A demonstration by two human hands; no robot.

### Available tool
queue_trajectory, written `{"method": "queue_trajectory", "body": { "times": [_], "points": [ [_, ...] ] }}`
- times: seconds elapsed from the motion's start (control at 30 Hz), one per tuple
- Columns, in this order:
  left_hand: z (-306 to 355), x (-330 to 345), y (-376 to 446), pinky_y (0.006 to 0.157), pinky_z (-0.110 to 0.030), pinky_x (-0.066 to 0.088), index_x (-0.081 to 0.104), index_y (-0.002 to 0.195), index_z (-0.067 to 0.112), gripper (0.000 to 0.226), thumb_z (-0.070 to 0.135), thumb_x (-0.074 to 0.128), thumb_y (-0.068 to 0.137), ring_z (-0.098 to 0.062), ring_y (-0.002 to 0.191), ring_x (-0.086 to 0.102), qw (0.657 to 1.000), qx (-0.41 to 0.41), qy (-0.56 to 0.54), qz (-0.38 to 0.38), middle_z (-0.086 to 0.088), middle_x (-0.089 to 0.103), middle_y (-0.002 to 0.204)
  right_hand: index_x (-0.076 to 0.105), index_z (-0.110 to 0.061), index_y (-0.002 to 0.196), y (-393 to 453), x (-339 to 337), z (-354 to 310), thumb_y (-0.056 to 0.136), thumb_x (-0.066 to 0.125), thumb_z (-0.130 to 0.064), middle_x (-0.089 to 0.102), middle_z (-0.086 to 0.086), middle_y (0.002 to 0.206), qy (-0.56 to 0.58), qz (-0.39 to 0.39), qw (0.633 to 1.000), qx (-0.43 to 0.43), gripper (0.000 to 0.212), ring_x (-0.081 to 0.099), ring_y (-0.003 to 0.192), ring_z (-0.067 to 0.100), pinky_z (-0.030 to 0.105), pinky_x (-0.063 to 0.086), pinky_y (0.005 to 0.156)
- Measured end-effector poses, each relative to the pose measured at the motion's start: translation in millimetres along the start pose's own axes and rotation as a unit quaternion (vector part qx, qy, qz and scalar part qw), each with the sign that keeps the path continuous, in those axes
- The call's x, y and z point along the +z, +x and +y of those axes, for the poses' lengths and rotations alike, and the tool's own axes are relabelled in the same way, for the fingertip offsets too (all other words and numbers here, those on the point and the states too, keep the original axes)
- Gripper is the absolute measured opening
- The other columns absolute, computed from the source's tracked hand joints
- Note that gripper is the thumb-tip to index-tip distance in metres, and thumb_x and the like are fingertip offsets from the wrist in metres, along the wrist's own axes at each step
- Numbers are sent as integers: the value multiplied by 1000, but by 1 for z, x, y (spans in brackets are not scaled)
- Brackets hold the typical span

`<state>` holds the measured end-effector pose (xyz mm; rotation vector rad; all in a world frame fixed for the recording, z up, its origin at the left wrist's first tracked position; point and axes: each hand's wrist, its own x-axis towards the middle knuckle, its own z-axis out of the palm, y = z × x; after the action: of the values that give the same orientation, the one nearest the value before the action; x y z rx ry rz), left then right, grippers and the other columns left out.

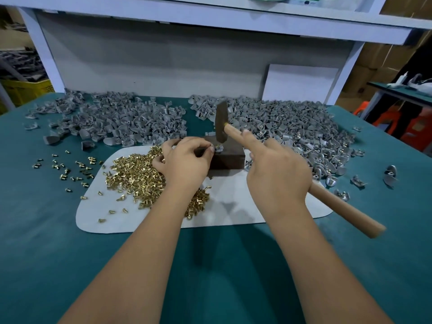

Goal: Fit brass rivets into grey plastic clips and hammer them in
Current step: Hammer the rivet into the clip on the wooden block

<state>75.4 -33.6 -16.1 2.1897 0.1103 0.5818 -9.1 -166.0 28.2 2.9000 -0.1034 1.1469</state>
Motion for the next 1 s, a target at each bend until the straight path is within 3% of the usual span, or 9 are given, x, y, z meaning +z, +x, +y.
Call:
{"method": "queue_trajectory", "body": {
  "times": [0.1, 0.2, 0.37, 0.47, 0.57, 0.7, 0.8, 0.93, 1.0],
  "points": [
    [1, 1, 0, 75, -27, 1, 58, 66, 47, 21, 47, 70, 84, -11, 130, 31, 1000, 0, 12, 9, 32, 56, 89, 62, -22, 126, 1, -4, -1, 73, 68, 0, 61, 7, 73, 26, 40, 999, 19, 57, 56, 61, 30, 28, 27, 56],
    [2, 1, 0, 75, -27, 2, 59, 66, 46, 20, 48, 69, 83, -10, 128, 31, 1000, 0, 16, 4, 33, 55, 89, 61, -24, 129, -3, 1, -5, 76, 66, -3, 63, 7, 78, 5, -1, 1000, -11, 57, 60, 67, 31, 30, 27, 60],
    [0, 3, 0, 84, -34, 8, 60, 69, 46, 18, 48, 69, 84, -11, 129, 30, 1000, 3, 13, 3, 33, 55, 88, 63, -22, 126, -4, -3, -9, 71, 68, -2, 61, 6, 72, 26, 21, 999, 11, 58, 57, 60, 29, 28, 29, 56],
    [0, 2, 0, 80, -32, 7, 59, 67, 48, 20, 46, 69, 84, -11, 128, 29, 1000, 7, -4, 2, 32, 57, 91, 63, -24, 126, -6, -1, -8, 72, 71, -4, 63, 7, 75, 2, -15, 1000, 18, 58, 59, 62, 30, 28, 27, 57],
    [0, 3, 1, 83, -33, 8, 59, 66, 47, 21, 45, 70, 84, -12, 130, 29, 1000, 4, -6, 10, 32, 57, 90, 67, -20, 121, -5, -3, -8, 68, 72, 0, 60, 6, 69, 11, 16, 999, 28, 57, 55, 55, 29, 27, 26, 55],
    [0, 2, 0, 81, -33, 8, 57, 65, 48, 23, 45, 70, 84, -14, 130, 30, 1000, 10, -9, 9, 32, 58, 95, 65, -22, 122, -6, 0, -11, 71, 72, -4, 62, 7, 71, 2, -13, 1000, 14, 55, 59, 60, 29, 28, 27, 56],
    [0, 2, 0, 91, -38, 11, 57, 65, 47, 24, 45, 70, 84, -13, 130, 29, 1000, 1, -7, 10, 31, 60, 97, 66, -20, 122, -6, -4, -11, 69, 67, -3, 60, 7, 70, 12, 23, 999, 31, 56, 55, 56, 29, 27, 26, 55],
    [0, 1, 0, 91, -38, 12, 59, 70, 47, 18, 45, 70, 84, -13, 129, 30, 1000, 7, -13, 2, 31, 59, 98, 54, -27, 134, -5, 1, -10, 79, 61, -8, 64, 6, 85, -1, -32, 999, 16, 58, 60, 72, 30, 30, 27, 60],
    [1, 1, -1, 91, -38, 11, 60, 70, 46, 17, 45, 69, 85, -13, 130, 29, 1000, 2, -11, 5, 31, 60, 98, 61, -24, 127, -7, -3, -10, 73, 69, -5, 63, 7, 76, 0, -19, 999, 32, 58, 58, 62, 29, 28, 26, 57]
  ]
}}
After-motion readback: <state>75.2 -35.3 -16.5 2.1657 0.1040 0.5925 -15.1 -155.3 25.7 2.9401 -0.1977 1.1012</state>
